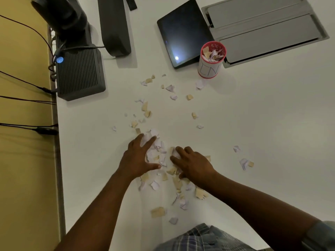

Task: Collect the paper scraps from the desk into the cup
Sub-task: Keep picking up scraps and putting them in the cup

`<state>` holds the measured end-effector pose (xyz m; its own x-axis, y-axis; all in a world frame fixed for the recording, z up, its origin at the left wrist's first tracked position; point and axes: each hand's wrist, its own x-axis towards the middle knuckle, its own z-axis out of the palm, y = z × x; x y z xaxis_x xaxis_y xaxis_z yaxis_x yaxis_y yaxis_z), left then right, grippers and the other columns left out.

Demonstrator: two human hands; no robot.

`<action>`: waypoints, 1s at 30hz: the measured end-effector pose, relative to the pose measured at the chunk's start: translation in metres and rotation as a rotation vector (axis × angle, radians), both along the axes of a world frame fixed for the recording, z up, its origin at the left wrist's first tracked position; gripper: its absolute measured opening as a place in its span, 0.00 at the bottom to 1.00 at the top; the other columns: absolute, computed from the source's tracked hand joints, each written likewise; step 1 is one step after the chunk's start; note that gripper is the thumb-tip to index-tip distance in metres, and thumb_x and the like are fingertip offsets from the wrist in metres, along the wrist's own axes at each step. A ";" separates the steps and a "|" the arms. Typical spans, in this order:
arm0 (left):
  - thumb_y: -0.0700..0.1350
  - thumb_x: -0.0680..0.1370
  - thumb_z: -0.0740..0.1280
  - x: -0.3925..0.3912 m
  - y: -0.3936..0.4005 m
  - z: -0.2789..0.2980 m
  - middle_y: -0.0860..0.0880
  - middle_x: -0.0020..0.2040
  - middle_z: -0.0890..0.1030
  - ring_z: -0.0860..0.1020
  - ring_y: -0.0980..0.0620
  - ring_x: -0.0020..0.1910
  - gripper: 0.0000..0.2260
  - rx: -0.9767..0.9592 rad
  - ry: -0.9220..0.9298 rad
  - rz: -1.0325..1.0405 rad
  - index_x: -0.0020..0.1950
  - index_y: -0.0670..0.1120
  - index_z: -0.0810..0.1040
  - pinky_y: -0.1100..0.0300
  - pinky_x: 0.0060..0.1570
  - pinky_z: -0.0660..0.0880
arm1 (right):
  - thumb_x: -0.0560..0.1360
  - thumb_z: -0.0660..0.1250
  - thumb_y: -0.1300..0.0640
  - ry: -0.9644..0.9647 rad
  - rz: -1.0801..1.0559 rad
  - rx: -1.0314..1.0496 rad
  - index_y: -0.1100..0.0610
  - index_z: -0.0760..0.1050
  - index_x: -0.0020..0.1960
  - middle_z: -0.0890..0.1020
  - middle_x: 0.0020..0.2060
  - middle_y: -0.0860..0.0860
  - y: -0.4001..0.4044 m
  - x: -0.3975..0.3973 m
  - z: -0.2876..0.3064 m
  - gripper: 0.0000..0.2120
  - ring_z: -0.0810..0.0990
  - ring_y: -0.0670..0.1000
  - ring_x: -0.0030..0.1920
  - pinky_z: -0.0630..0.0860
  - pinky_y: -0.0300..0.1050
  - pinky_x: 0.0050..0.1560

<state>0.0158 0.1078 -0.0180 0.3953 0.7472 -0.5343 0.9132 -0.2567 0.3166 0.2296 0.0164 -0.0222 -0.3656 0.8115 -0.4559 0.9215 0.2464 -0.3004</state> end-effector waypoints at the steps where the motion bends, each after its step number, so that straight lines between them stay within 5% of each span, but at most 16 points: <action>1: 0.69 0.61 0.71 0.002 -0.005 0.000 0.50 0.77 0.51 0.53 0.45 0.74 0.45 0.023 0.017 -0.042 0.71 0.69 0.48 0.44 0.65 0.67 | 0.74 0.68 0.51 0.013 0.005 0.010 0.54 0.62 0.69 0.62 0.69 0.57 -0.006 -0.002 0.002 0.26 0.67 0.58 0.61 0.77 0.52 0.45; 4: 0.61 0.67 0.72 0.008 -0.024 -0.002 0.48 0.75 0.56 0.59 0.44 0.70 0.39 0.104 0.039 -0.106 0.72 0.63 0.56 0.47 0.59 0.72 | 0.78 0.60 0.61 0.028 0.031 0.038 0.59 0.68 0.61 0.69 0.60 0.58 -0.022 -0.006 0.005 0.12 0.70 0.57 0.54 0.74 0.50 0.34; 8: 0.46 0.74 0.69 0.013 -0.051 -0.008 0.48 0.70 0.61 0.63 0.48 0.67 0.25 0.136 -0.064 -0.024 0.70 0.55 0.66 0.56 0.59 0.73 | 0.78 0.59 0.64 0.021 0.025 0.022 0.61 0.70 0.57 0.71 0.53 0.58 -0.032 -0.008 0.007 0.09 0.72 0.57 0.50 0.70 0.49 0.32; 13: 0.45 0.79 0.62 0.021 -0.067 -0.005 0.50 0.59 0.71 0.74 0.51 0.58 0.11 0.074 -0.245 0.215 0.61 0.48 0.73 0.64 0.51 0.69 | 0.77 0.59 0.64 0.046 -0.061 0.034 0.60 0.72 0.51 0.72 0.48 0.57 -0.030 -0.005 0.005 0.05 0.74 0.57 0.46 0.68 0.47 0.32; 19: 0.40 0.78 0.64 0.033 -0.055 -0.003 0.46 0.50 0.78 0.78 0.50 0.49 0.07 0.130 -0.330 0.156 0.53 0.43 0.81 0.63 0.48 0.72 | 0.75 0.66 0.61 0.241 -0.541 0.047 0.58 0.81 0.50 0.81 0.46 0.55 0.003 0.021 0.016 0.07 0.81 0.56 0.45 0.77 0.46 0.46; 23: 0.40 0.76 0.67 0.048 -0.037 -0.001 0.46 0.46 0.80 0.79 0.51 0.44 0.05 0.128 -0.387 0.189 0.49 0.42 0.82 0.68 0.42 0.69 | 0.72 0.72 0.56 0.377 -0.798 0.026 0.54 0.82 0.40 0.83 0.29 0.48 0.043 0.063 0.044 0.03 0.79 0.40 0.27 0.76 0.33 0.34; 26: 0.39 0.74 0.69 0.058 -0.024 -0.002 0.45 0.47 0.81 0.80 0.50 0.44 0.05 0.129 -0.425 0.181 0.49 0.41 0.82 0.66 0.43 0.71 | 0.70 0.74 0.54 0.478 -0.955 0.065 0.49 0.81 0.37 0.80 0.26 0.42 0.078 0.100 0.065 0.04 0.76 0.33 0.24 0.67 0.22 0.27; 30: 0.38 0.74 0.69 0.063 -0.011 -0.003 0.45 0.47 0.81 0.80 0.49 0.45 0.05 0.142 -0.457 0.182 0.49 0.41 0.82 0.60 0.46 0.77 | 0.68 0.76 0.52 0.563 -1.138 0.256 0.51 0.83 0.41 0.83 0.33 0.47 0.140 0.144 0.088 0.05 0.78 0.39 0.29 0.74 0.32 0.33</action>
<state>0.0785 0.0965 -0.0211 0.4218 0.8782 -0.2254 0.7234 -0.1762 0.6675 0.3737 0.1568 0.0659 0.4941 0.8319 -0.2528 0.4128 -0.4804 -0.7739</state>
